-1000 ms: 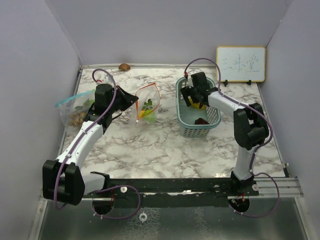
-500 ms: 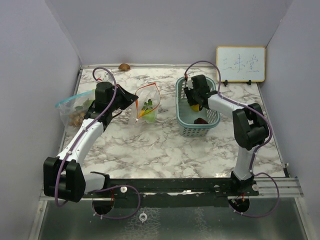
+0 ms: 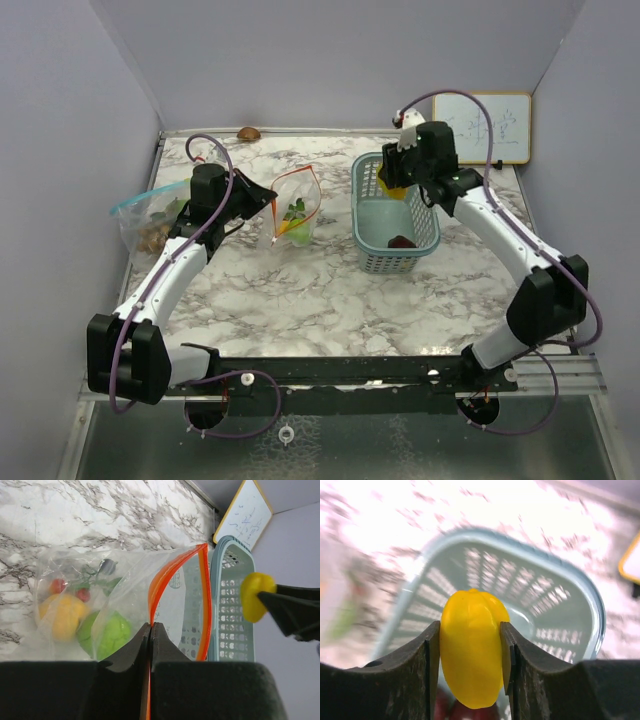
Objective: Place the food in the zip-top bag and seal the zipper
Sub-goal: Pick up the fake fruit from the bin, then place the fake fruit in the zipper food storage bag.
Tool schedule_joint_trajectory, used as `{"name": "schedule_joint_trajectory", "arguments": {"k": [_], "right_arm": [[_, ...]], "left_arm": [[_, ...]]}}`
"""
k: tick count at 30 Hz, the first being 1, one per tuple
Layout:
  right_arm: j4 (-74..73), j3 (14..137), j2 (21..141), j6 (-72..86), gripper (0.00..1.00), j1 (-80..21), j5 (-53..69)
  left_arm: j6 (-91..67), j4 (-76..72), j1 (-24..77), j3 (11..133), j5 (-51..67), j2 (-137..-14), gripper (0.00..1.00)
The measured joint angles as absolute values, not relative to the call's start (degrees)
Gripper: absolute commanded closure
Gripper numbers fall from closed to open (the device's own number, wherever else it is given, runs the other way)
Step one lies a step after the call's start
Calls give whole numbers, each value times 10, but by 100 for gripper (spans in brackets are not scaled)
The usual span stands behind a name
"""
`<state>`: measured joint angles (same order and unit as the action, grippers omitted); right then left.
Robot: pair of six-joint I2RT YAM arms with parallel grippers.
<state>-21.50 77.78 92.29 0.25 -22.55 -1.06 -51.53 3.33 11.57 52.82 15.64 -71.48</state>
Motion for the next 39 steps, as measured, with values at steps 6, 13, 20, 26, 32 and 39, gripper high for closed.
{"name": "schedule_joint_trajectory", "arguments": {"k": [6,13,20,26,32,39], "right_arm": [[-177,845,864,67,74,-251,165],[5,832,905,216,74,-354,273],[121,787,993,309,72,-368,243],[131,766,1031,318,41,-386,197],[94,766,1013,281,11,-403,140],[-9,767,916,222,0,-408,46]], "left_arm": [[-518,30,116,528,162,-715,100],[-519,30,116,528,165,-715,100],[-522,30,116,526,167,-712,100],[-524,29,116,522,169,-704,100],[-526,23,116,518,170,-703,100],[-528,19,116,517,172,-703,100]]}}
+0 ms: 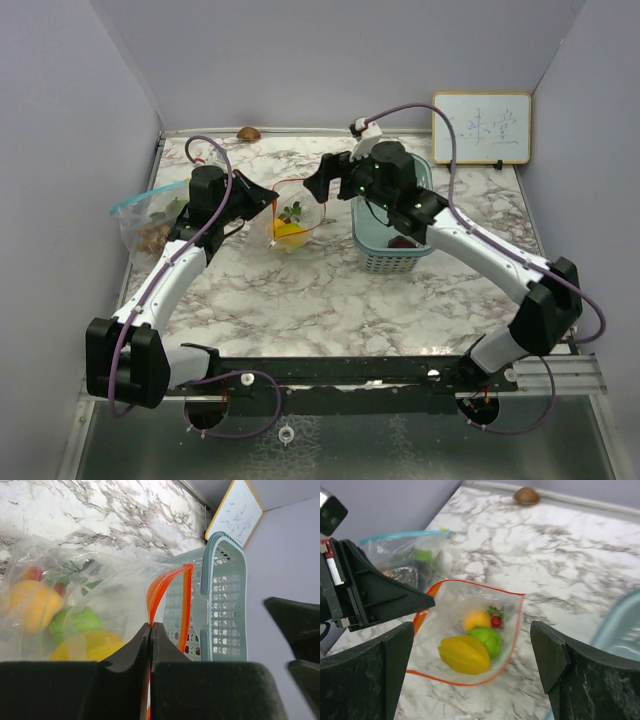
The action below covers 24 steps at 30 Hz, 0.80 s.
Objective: Place the food in the zip-top bag and seal the zipper
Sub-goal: Place the fake fruit in the zipper food storage bag, then pick up the fake fruit from the bin.
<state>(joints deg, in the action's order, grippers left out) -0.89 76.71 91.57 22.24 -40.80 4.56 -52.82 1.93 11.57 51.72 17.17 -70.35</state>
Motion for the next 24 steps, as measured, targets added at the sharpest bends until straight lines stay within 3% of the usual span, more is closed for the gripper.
{"name": "schedule_joint_trajectory", "arguments": {"k": [9,15,24], "right_arm": [[-248,798,777,168,2,-353,-145],[-402,803,838,161,15,-307,-173],[-498,801,937,152,18,-285,-125]], "left_arm": [[-534,8,116,508,175,-703,100],[-535,3,116,507,181,-703,100],[-526,3,116,507,186,-703,100]]}}
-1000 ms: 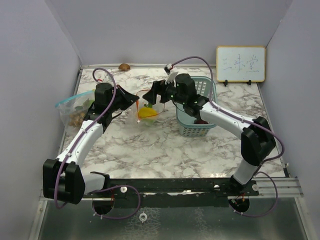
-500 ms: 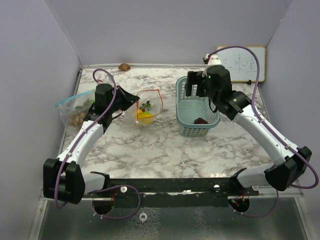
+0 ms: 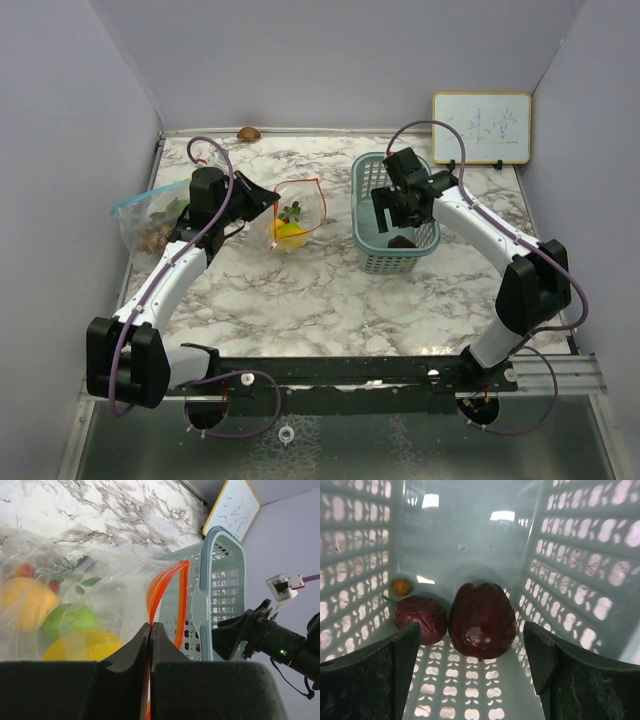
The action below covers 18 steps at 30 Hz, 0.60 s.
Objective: Place the food in the zip-top bag and seal the zipper
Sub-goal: Pick up the fake fruit from the bin.
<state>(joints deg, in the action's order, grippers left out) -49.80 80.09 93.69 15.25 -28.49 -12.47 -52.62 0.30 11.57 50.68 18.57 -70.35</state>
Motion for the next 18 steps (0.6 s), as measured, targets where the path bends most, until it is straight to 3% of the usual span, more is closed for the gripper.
{"name": "schedule_joint_trajectory", "arguments": {"k": [15,18], "right_arm": [[-511,772,1062,153,20,-284,-110],[-505,765,1068,152,38,-284,-113]], "left_arm": [[-507,17,116,509,186,-702,100],[-505,19,115,509,186,-702,100]]}}
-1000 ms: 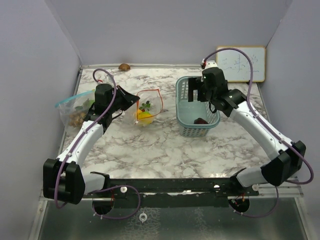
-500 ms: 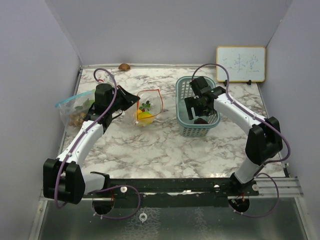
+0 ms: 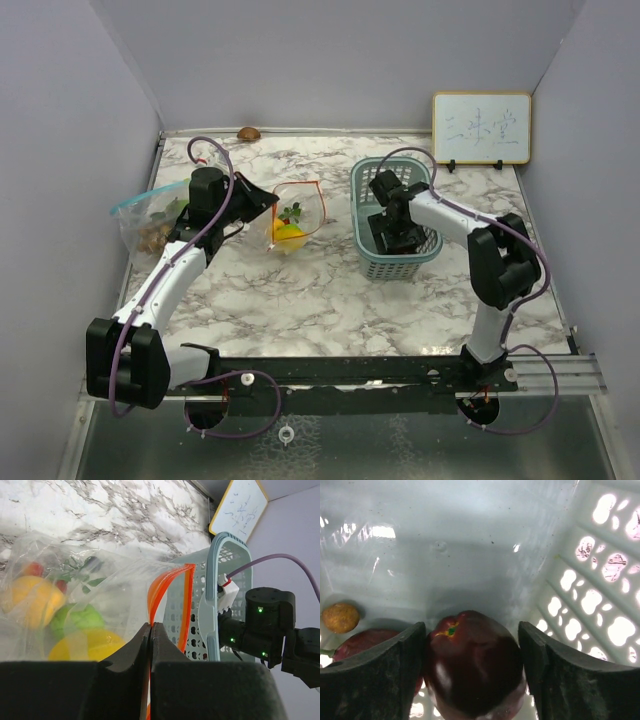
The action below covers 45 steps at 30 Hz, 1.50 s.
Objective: Place the food in the zip-top bag and seal the zipper
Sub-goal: Pick up the fake fruit from the bin, then place the fake fruit in the zipper food storage bag.
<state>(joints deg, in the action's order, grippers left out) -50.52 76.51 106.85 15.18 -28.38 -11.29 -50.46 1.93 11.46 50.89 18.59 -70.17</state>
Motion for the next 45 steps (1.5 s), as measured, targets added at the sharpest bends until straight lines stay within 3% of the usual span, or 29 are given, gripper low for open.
{"name": "schedule_joint_trajectory", "arguments": {"k": [2,6,18,22,28,36,38,40,44,45], "right_arm": [[-500,761,1072,151,55,-284,-114],[-495,763,1082,147,73,-284,-115],[-505,901,1057,134,83,-284,-126],[-503,965,1030,126,83,-284,-115],[-414,978,951,132,84,-281,61],[-115,893,930,269,83,-319,258],[-53,871,953,298,78,-338,265],[-8,850,975,316,66,-354,261],[39,837,1027,338,61,-378,241],[41,837,1037,339,55,-384,233]], "left_arm": [[-504,20,113,509,186,-702,100],[-502,20,110,510,186,-702,100],[-500,20,108,511,186,-702,100],[-500,20,108,511,186,-702,100],[-501,20,108,511,186,-702,100],[-514,17,108,511,188,-702,100],[-519,17,108,511,190,-702,100],[-521,17,108,511,191,-702,100],[-524,17,108,511,196,-702,100],[-526,17,108,511,197,-702,100]]}}
